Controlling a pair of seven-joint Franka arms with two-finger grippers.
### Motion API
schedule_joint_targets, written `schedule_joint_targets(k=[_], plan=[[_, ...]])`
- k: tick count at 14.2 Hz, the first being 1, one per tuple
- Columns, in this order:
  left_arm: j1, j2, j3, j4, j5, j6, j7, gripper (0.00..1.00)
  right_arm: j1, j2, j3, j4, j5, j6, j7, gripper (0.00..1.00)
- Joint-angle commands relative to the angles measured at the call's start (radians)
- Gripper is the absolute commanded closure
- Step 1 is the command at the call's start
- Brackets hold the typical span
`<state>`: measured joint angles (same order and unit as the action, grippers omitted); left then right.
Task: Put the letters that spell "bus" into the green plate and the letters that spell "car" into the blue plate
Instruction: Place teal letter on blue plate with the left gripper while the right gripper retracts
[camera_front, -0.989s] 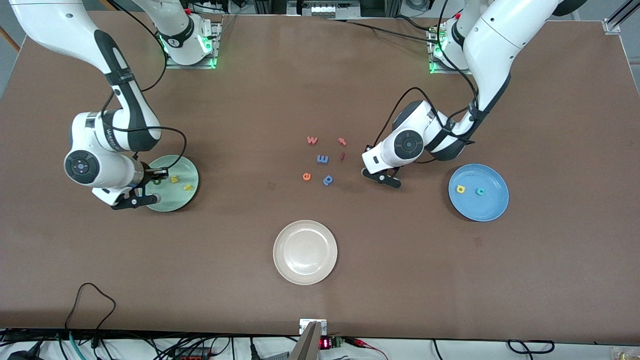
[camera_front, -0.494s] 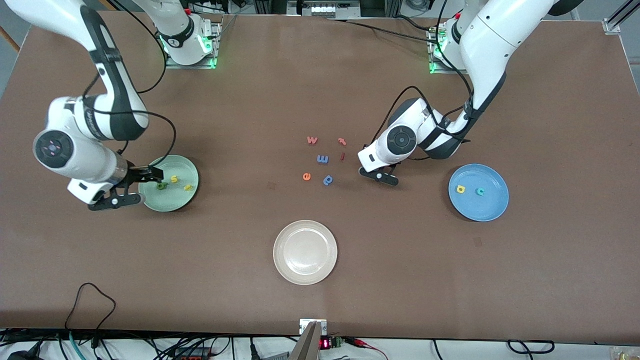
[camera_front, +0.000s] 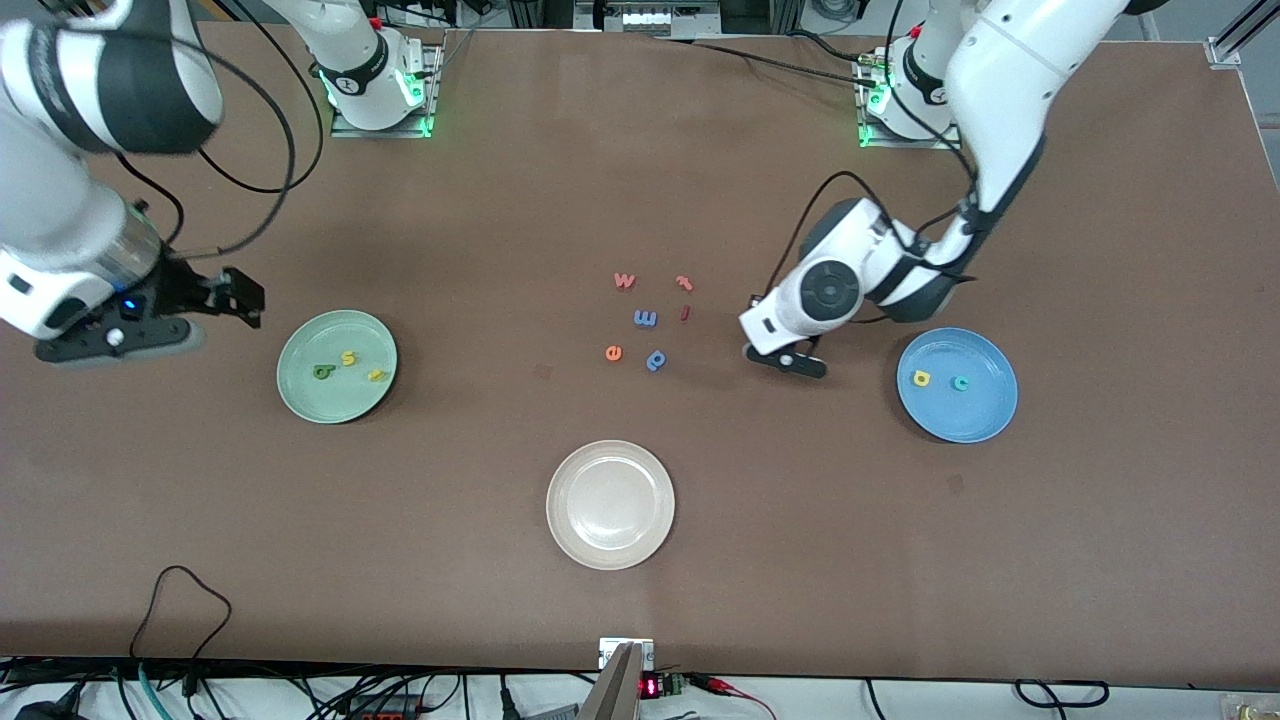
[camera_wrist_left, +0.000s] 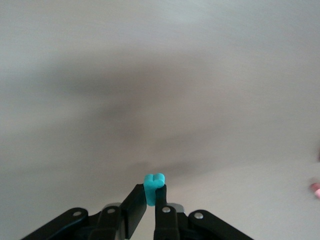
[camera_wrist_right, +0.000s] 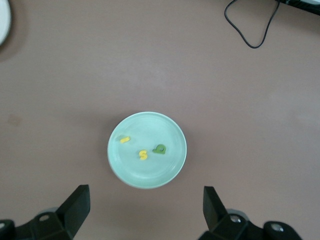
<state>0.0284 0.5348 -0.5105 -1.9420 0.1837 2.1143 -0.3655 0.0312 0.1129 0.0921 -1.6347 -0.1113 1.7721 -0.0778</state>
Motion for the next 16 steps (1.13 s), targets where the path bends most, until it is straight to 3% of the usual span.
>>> schedule_joint_targets(k=[1, 2, 4, 8, 16], plan=[[0.184, -0.116, -0.009, -0.015, 0.02, -0.088, 0.139, 0.99, 0.047, -0.021, -0.07, 0.045, 0.059, -0.072, -0.003, 0.0], [0.265, -0.118, -0.008, -0.015, 0.02, -0.086, 0.207, 0.99, 0.07, -0.03, -0.104, 0.046, 0.076, -0.08, -0.003, 0.0], [0.372, -0.102, -0.002, -0.018, 0.025, -0.079, 0.278, 0.99, 0.064, -0.039, -0.114, 0.046, 0.078, -0.095, -0.005, 0.0], [0.47, -0.049, -0.002, -0.031, 0.079, -0.077, 0.28, 0.99, 0.052, -0.024, -0.115, 0.076, 0.076, -0.103, -0.007, 0.0], [0.456, 0.011, -0.002, -0.029, 0.082, 0.018, 0.278, 0.98, 0.021, -0.019, -0.121, 0.07, 0.07, -0.137, -0.008, 0.0]])
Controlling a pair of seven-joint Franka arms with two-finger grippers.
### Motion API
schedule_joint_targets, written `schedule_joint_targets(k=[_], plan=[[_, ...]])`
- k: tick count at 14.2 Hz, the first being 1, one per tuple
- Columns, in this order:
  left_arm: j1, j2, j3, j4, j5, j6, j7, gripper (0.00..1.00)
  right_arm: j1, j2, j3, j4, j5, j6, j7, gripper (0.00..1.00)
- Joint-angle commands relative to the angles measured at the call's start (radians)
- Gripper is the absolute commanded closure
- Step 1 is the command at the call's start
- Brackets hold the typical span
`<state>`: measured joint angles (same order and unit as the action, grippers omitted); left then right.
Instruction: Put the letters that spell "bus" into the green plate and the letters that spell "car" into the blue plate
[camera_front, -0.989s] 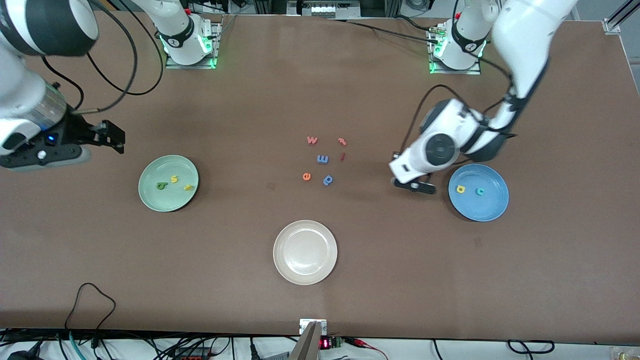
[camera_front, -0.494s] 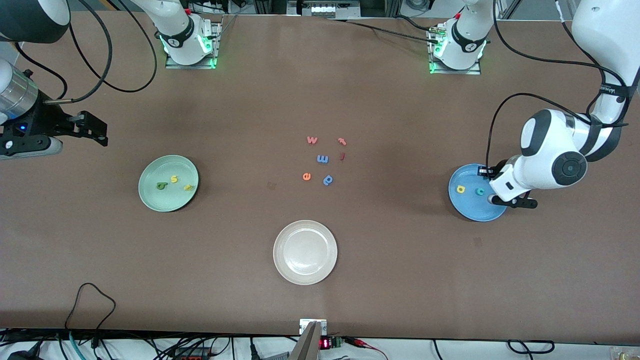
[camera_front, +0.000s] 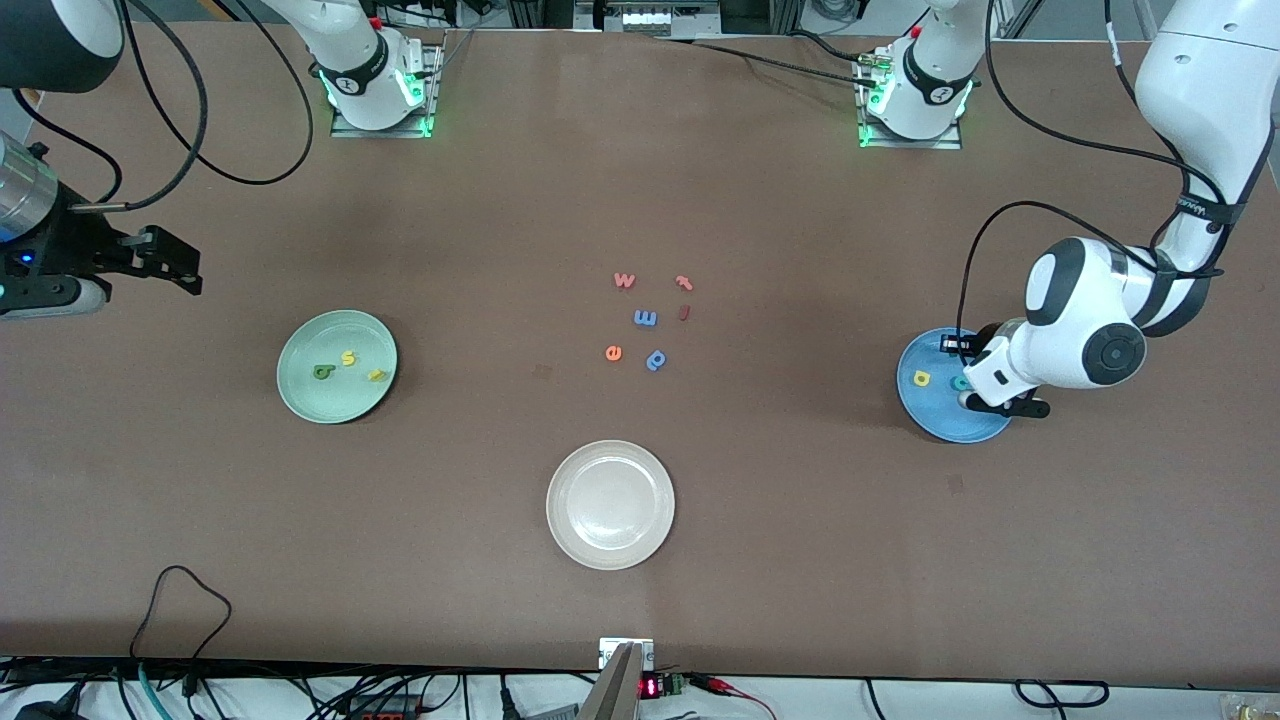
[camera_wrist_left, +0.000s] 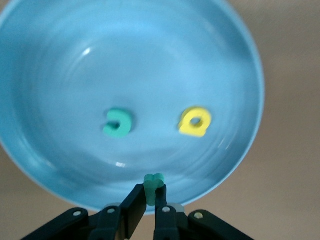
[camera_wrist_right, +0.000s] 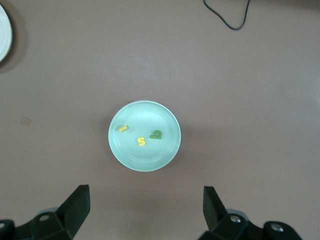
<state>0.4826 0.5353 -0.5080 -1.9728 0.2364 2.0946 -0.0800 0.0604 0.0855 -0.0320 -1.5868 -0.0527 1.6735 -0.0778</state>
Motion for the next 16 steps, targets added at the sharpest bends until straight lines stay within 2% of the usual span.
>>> schedule_joint_targets(k=[1, 3, 4, 5, 6, 7, 9, 12, 16], plan=[[0.004, 0.021, -0.004, 0.003, 0.044, 0.056, -0.007, 0.98, -0.008, 0.008, 0.003, 0.022, 0.01, -0.035, -0.008, 0.0], [0.005, 0.043, -0.004, 0.005, 0.076, 0.067, -0.02, 0.95, -0.008, 0.014, 0.003, 0.022, 0.008, -0.029, -0.008, 0.0], [0.005, 0.048, -0.004, 0.006, 0.076, 0.067, -0.02, 0.87, -0.008, 0.014, 0.003, 0.022, 0.007, -0.029, -0.007, 0.0], [0.004, 0.048, -0.006, 0.011, 0.076, 0.067, -0.021, 0.68, -0.01, 0.014, 0.003, 0.024, 0.007, -0.028, -0.008, 0.0], [0.001, 0.049, -0.006, 0.012, 0.076, 0.067, -0.023, 0.25, -0.013, 0.014, 0.003, 0.024, 0.01, -0.026, -0.007, 0.0], [0.002, 0.048, -0.009, 0.015, 0.076, 0.065, -0.023, 0.0, -0.016, 0.016, 0.003, 0.024, 0.013, -0.028, -0.007, 0.0], [0.004, 0.032, -0.015, 0.052, 0.076, 0.042, -0.021, 0.0, -0.013, 0.02, 0.003, 0.024, 0.01, -0.026, -0.005, 0.0], [0.004, -0.049, -0.038, 0.138, 0.076, -0.059, -0.009, 0.0, -0.01, 0.033, 0.003, 0.025, 0.01, -0.015, -0.007, 0.0], [0.005, -0.072, -0.093, 0.348, 0.073, -0.278, -0.017, 0.0, -0.005, 0.036, 0.004, 0.027, 0.005, -0.015, -0.008, 0.0]])
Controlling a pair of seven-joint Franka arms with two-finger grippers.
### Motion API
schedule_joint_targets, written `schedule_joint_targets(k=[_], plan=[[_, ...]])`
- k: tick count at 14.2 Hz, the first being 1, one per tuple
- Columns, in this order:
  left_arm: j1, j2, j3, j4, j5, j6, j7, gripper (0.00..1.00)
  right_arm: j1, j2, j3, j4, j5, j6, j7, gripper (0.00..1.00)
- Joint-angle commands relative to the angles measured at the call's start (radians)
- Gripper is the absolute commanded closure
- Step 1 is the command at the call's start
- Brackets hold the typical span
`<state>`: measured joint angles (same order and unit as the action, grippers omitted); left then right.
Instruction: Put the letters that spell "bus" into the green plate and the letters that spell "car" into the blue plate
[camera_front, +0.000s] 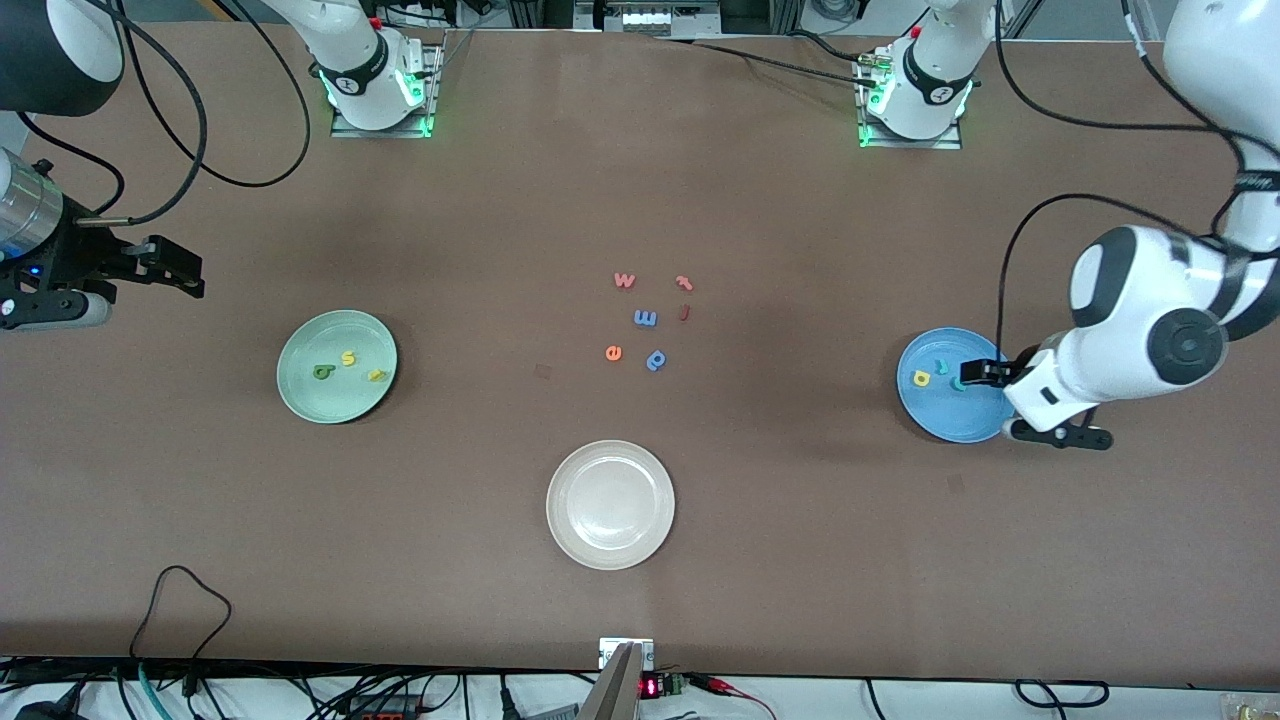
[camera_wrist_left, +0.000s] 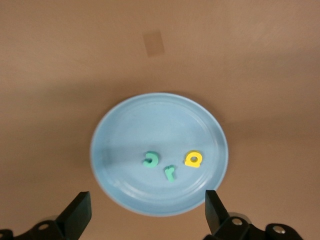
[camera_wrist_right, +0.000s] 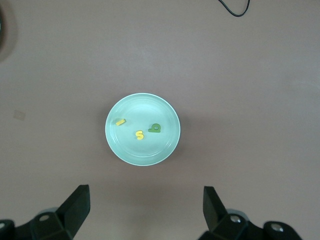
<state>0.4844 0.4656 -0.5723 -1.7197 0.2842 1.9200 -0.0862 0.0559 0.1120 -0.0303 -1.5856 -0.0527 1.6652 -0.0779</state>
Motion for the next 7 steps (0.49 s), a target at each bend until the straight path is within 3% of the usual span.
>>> schedule_joint_targets(k=[1, 5, 7], plan=[[0.002, -0.002, -0.034, 0.13, 0.021, -0.134, -0.01, 0.0, 0.001, 0.009, 0.003, 0.026, 0.005, -0.007, -0.008, 0.0], [-0.021, -0.028, 0.001, 0.216, -0.037, -0.137, -0.009, 0.0, -0.001, 0.009, 0.003, 0.027, 0.005, -0.001, -0.008, 0.0], [-0.158, -0.082, 0.206, 0.25, -0.162, -0.134, -0.001, 0.0, -0.002, 0.018, 0.003, 0.027, 0.004, -0.001, -0.008, 0.0]])
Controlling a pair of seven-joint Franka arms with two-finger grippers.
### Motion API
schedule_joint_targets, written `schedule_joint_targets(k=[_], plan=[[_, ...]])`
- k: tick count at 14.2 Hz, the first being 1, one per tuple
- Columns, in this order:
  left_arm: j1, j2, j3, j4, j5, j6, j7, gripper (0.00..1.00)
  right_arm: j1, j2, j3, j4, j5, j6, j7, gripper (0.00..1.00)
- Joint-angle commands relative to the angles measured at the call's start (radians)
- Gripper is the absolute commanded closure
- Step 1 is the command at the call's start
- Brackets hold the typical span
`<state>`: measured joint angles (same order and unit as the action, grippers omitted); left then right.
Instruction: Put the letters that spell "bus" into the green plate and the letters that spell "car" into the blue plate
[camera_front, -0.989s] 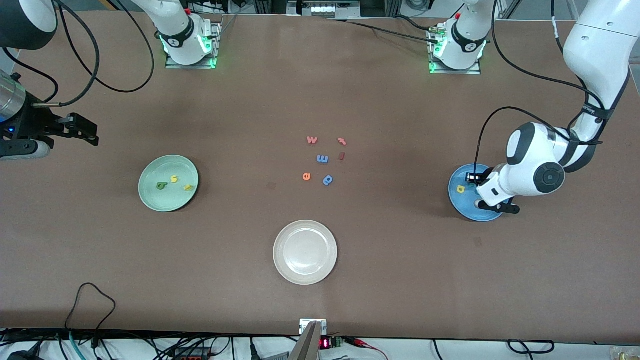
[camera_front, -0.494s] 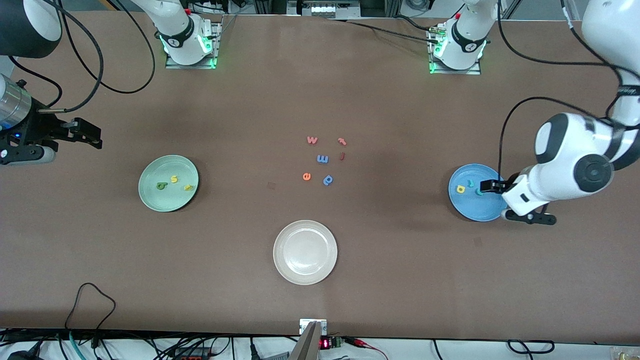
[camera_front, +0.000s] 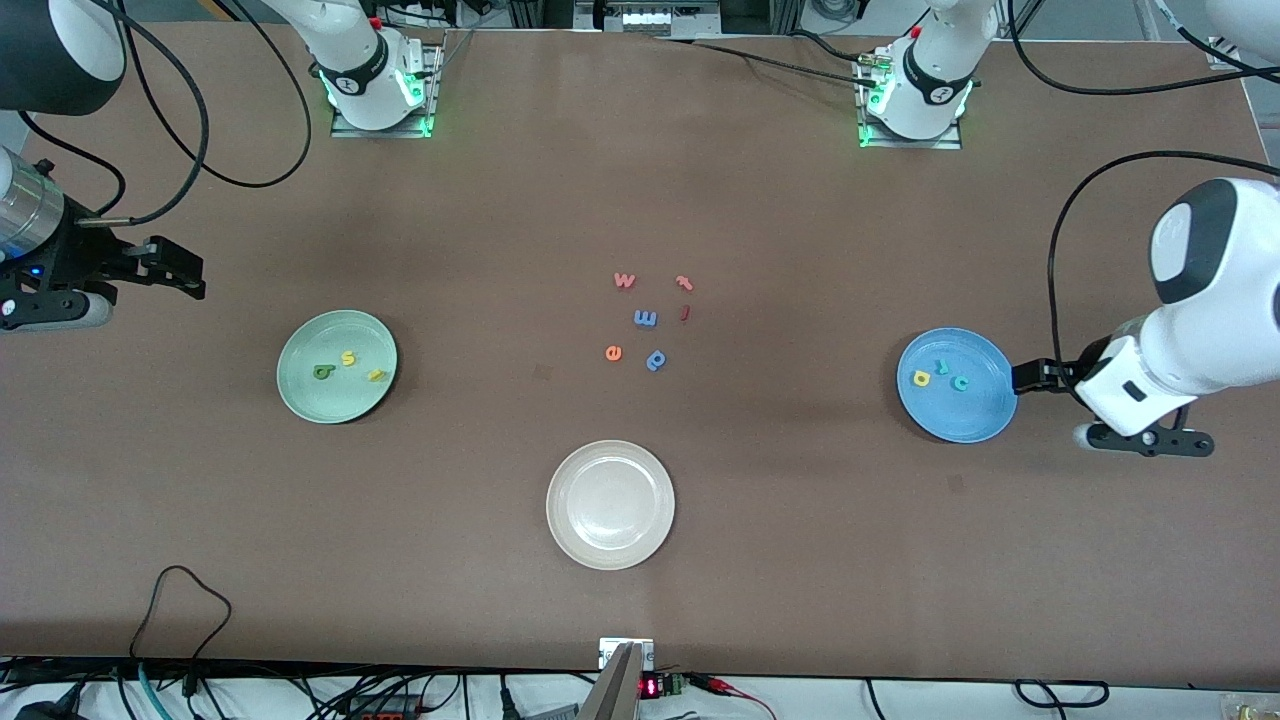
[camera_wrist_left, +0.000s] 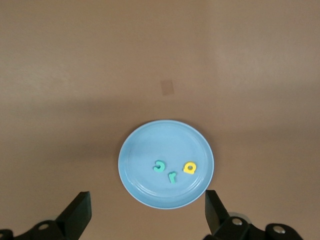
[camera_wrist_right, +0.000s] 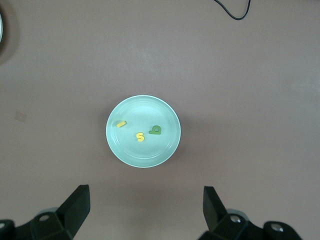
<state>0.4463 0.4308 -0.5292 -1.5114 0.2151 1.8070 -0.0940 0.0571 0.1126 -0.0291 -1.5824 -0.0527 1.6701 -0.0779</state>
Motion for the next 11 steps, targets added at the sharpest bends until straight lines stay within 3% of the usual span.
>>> schedule_joint_targets(k=[1, 3, 5, 11], plan=[[-0.214, -0.075, 0.287, 0.055, -0.155, -0.023, 0.008, 0.0, -0.003, 0.018, 0.002, 0.024, 0.004, -0.004, -0.01, 0.0], [-0.363, -0.115, 0.464, 0.06, -0.189, -0.025, 0.008, 0.0, -0.003, 0.019, 0.002, 0.024, 0.004, -0.004, -0.01, 0.0], [-0.429, -0.162, 0.541, 0.062, -0.189, -0.028, 0.008, 0.0, -0.003, 0.019, 0.002, 0.024, 0.004, -0.006, -0.01, 0.0], [-0.439, -0.276, 0.546, 0.007, -0.187, -0.163, 0.011, 0.0, -0.003, 0.021, 0.002, 0.024, 0.008, -0.001, -0.008, 0.0]])
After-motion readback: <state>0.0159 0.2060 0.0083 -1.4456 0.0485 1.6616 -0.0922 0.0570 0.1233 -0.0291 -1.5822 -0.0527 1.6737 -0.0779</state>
